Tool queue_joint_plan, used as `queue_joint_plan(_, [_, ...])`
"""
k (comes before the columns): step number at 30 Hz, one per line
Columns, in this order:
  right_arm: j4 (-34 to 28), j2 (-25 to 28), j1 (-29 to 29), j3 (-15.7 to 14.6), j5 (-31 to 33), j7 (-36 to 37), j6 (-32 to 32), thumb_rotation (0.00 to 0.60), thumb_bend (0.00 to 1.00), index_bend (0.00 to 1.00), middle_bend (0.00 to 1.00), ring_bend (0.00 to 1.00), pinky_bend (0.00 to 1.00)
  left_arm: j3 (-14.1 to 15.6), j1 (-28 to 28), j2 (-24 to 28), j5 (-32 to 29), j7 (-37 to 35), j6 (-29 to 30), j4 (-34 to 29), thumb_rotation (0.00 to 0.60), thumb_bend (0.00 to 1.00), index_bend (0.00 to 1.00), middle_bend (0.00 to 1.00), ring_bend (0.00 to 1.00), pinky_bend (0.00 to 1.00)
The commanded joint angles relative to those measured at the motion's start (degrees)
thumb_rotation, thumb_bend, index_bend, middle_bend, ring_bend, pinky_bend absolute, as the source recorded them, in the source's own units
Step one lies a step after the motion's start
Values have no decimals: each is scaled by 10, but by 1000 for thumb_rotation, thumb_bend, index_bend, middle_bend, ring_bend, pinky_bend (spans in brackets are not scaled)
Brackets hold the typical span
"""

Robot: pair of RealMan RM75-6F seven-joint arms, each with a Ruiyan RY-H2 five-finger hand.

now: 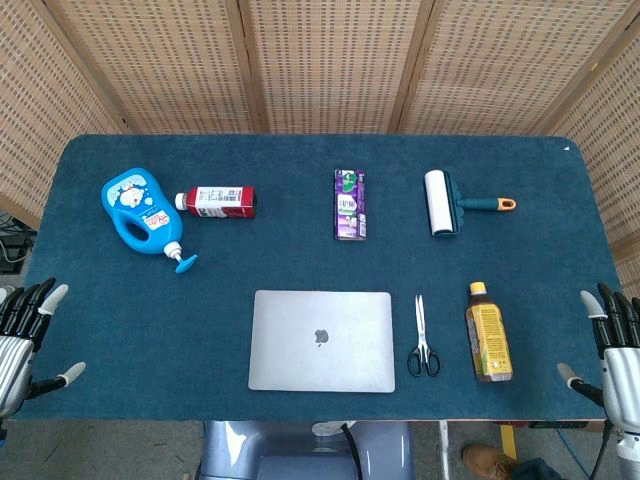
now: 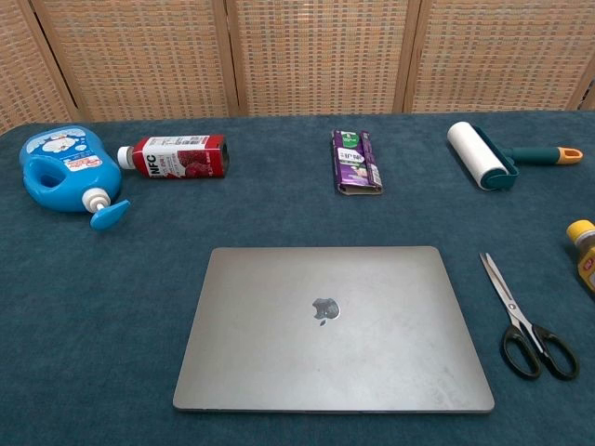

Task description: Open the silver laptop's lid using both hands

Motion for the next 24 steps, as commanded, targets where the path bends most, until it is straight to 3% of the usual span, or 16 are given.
queue_joint_plan(1, [1, -1, 1, -1, -2, 0, -3, 600, 0, 0, 0, 0, 0, -1, 0, 0, -3, -3, -1, 0, 600, 0, 0, 0, 0, 0])
queue_joint_plan(6, [10, -6, 23, -12, -30, 7, -41, 600, 0, 0, 0, 0, 0, -5, -4, -2, -9, -6, -8, 2, 600, 0, 0, 0, 0, 0])
queue_joint_plan(12, [6, -5, 133, -37, -129, 69, -187, 600, 0, 0, 0, 0, 0, -18, -17, -12, -40, 5, -32, 7, 600, 0, 0, 0, 0, 0])
queue_joint_plan(16, [-10, -10, 199, -28, -155, 60, -266, 600, 0, 0, 0, 0, 0, -24, -19, -15, -61, 6, -40, 10, 600, 0, 0, 0, 0, 0])
queue_joint_plan(24, [-21, -106, 311, -15, -151, -5, -430, 600, 0, 33, 8, 0, 0, -32, -26, -19, -89, 9, -58, 15, 600, 0, 0, 0, 0, 0])
